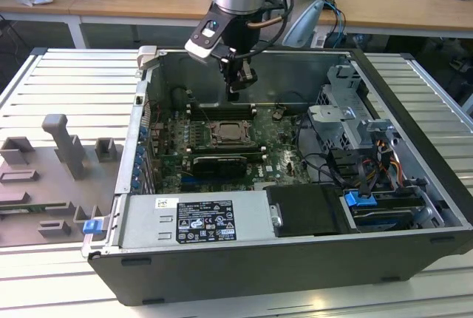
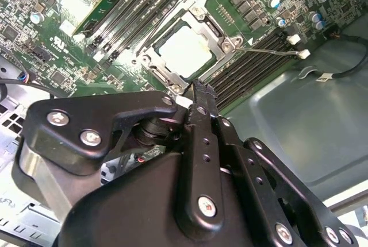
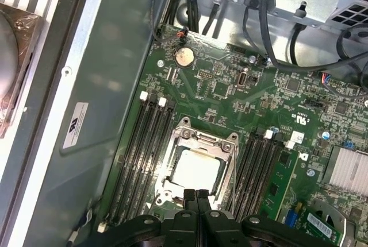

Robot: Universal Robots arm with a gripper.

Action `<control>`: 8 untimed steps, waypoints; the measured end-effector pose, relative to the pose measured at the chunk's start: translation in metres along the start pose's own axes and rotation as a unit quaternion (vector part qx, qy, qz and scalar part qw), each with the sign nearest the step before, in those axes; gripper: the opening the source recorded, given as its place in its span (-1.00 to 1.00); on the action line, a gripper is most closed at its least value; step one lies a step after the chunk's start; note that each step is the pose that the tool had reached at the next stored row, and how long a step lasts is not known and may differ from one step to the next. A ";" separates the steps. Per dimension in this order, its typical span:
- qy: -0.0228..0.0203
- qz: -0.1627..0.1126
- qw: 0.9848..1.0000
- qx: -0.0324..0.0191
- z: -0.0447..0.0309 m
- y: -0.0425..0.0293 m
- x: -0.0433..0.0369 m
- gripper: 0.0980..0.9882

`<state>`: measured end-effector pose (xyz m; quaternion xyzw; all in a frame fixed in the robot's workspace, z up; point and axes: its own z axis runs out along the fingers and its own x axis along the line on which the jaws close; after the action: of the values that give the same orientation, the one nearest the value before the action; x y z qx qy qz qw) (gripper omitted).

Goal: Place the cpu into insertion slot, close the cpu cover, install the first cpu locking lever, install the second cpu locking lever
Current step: 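Install the first cpu locking lever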

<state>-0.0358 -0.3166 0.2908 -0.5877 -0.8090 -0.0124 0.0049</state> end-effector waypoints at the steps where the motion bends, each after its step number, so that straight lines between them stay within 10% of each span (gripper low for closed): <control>1: 0.000 -0.001 1.000 0.000 0.0000 0.0000 0.0000 -0.98; 8: 0.000 -0.012 1.000 0.000 0.0000 0.0000 0.0000 -0.98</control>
<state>-0.0358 -0.3166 0.2908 -0.5779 -0.8160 -0.0123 0.0050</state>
